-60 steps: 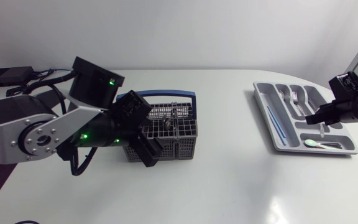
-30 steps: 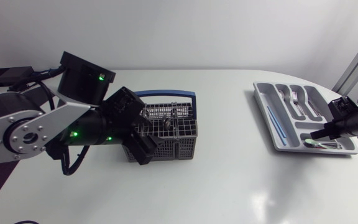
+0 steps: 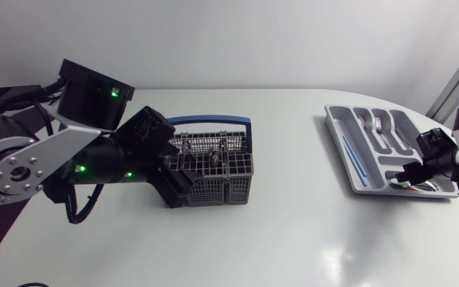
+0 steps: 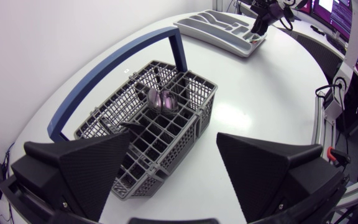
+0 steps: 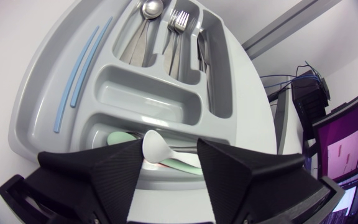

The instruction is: Unload the cutlery basket into the drawer organizer.

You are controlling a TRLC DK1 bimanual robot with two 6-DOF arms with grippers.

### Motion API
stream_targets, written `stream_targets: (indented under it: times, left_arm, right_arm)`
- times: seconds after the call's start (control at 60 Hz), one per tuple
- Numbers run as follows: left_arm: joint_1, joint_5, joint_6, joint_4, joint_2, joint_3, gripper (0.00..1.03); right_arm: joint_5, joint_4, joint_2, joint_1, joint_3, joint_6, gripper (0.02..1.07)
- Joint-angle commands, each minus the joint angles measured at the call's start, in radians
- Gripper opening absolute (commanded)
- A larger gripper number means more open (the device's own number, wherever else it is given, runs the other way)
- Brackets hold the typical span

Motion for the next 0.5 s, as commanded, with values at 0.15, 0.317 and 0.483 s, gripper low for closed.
stream_targets:
  times: [0.15,0.317,0.483]
  left_arm:
    - [0.016,-0.007,0.031,-0.035,-0.032,-0.01,0.98]
    - [0.023,-0.007,0.034,-0.05,-0.054,-0.017,0.98]
    - [0.037,-0.007,0.043,-0.065,-0.083,-0.018,0.98]
  right_arm:
    - [-0.005,-0.074,-0.127,0.048,-0.06,0.016,0.89]
    - [-0.036,-0.164,-0.216,0.085,-0.066,0.041,0.89]
    - [-0.12,-0.305,-0.358,0.165,-0.075,0.094,0.89]
